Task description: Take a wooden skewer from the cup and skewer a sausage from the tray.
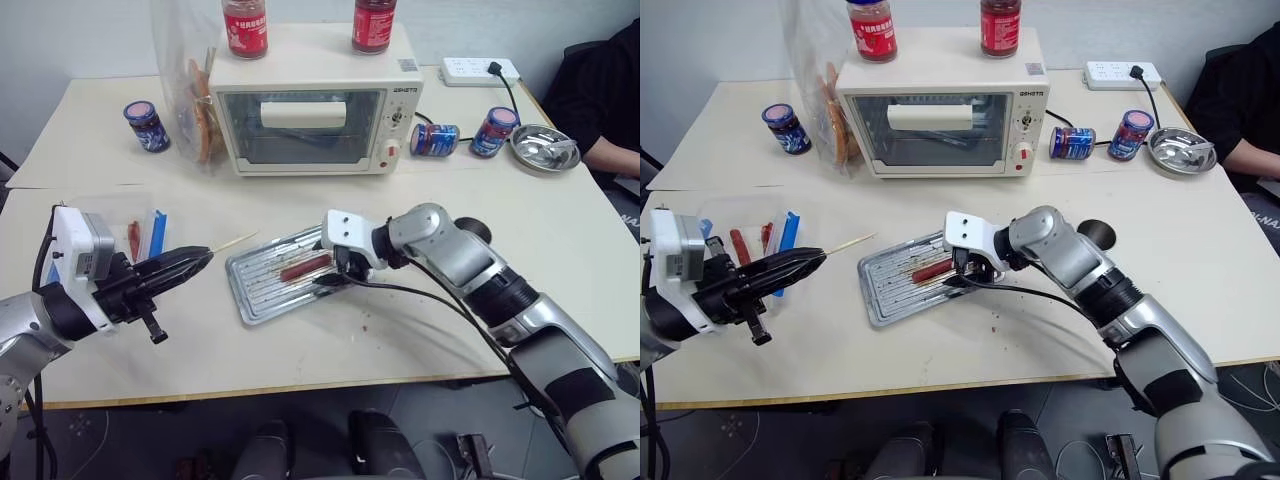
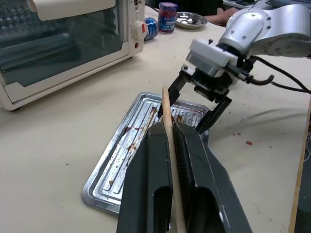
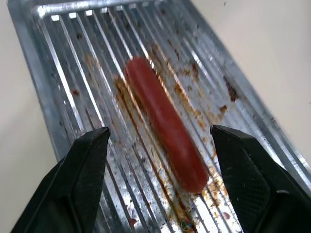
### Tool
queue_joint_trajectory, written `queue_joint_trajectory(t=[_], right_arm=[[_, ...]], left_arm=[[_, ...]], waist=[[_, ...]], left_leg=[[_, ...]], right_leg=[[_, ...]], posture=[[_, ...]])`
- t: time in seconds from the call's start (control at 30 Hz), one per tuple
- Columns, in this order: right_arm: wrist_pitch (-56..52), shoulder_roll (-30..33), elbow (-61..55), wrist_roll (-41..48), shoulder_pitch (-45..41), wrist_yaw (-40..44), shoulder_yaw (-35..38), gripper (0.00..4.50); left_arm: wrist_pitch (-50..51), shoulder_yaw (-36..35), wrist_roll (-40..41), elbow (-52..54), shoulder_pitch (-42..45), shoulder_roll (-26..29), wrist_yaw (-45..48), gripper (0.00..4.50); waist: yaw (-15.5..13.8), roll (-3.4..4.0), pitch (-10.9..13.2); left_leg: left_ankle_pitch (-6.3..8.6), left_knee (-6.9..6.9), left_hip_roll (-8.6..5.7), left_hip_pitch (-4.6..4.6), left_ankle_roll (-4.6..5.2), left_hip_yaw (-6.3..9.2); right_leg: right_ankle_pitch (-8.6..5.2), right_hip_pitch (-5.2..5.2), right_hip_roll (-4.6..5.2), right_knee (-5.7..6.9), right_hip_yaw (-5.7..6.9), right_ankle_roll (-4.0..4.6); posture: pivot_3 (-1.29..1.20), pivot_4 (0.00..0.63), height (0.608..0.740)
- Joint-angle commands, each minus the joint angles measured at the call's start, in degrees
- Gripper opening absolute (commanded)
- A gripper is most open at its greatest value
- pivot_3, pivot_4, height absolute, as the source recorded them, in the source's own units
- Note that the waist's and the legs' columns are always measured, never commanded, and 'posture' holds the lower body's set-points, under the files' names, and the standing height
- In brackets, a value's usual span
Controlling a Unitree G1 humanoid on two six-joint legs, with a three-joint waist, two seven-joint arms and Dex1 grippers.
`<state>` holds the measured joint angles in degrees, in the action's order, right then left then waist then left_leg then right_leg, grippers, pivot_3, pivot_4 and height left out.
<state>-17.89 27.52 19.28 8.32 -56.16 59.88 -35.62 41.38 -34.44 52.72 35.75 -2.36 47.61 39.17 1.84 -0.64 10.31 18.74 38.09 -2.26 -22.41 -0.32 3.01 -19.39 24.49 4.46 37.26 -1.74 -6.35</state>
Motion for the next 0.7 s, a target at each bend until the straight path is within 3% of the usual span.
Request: queue_joint_trajectory(t=[0.03, 0.33, 0.57, 0.7], right_arm=[[2.2, -2.7, 3.4, -2.1, -1.6, 1.7, 2.5, 3.43], [2.7, -8.3, 11.1, -5.1, -3.2, 2.6, 5.9, 3.43], [2.6, -9.3, 13.1, -7.2, -2.5, 3.9, 7.1, 1.91], [1.7, -9.5, 12.6, -7.8, -1.7, 4.6, 7.8, 1.91]], left_arm=[[-0.3, -1.2, 1.8, 2.0, -0.2, 0.0, -1.0, 0.0], [-0.4, 0.3, 2.9, 2.3, 0.4, 0.4, -2.2, 0.0], [-0.7, 0.8, 3.1, 2.2, 0.8, 0.6, -2.4, 0.0], [-0.7, 1.2, 3.1, 1.7, 1.6, 0.9, -2.2, 0.0]], waist=[[0.1, 0.0, 0.0], [0.1, 0.0, 0.0], [0.2, 0.0, 0.0], [0.2, 0.0, 0.0]], left_leg=[[-0.01, 0.01, 0.0, 0.01, -0.01, -0.01], [-0.06, 0.05, -0.01, 0.07, -0.09, -0.01], [-0.07, 0.05, -0.01, 0.1, -0.11, -0.01], [-0.07, 0.07, -0.01, 0.11, -0.12, -0.01]], right_leg=[[0.0, 0.0, 0.0, 0.05, -0.01, 0.0], [-0.01, 0.01, -0.01, 0.24, -0.02, 0.03], [-0.02, 0.01, -0.01, 0.31, -0.01, 0.05], [-0.02, 0.01, -0.01, 0.34, -0.01, 0.05]], posture=[[0.0, 0.15, 0.74], [0.0, 0.15, 0.74], [0.0, 0.15, 0.74], [0.0, 0.15, 0.74]])
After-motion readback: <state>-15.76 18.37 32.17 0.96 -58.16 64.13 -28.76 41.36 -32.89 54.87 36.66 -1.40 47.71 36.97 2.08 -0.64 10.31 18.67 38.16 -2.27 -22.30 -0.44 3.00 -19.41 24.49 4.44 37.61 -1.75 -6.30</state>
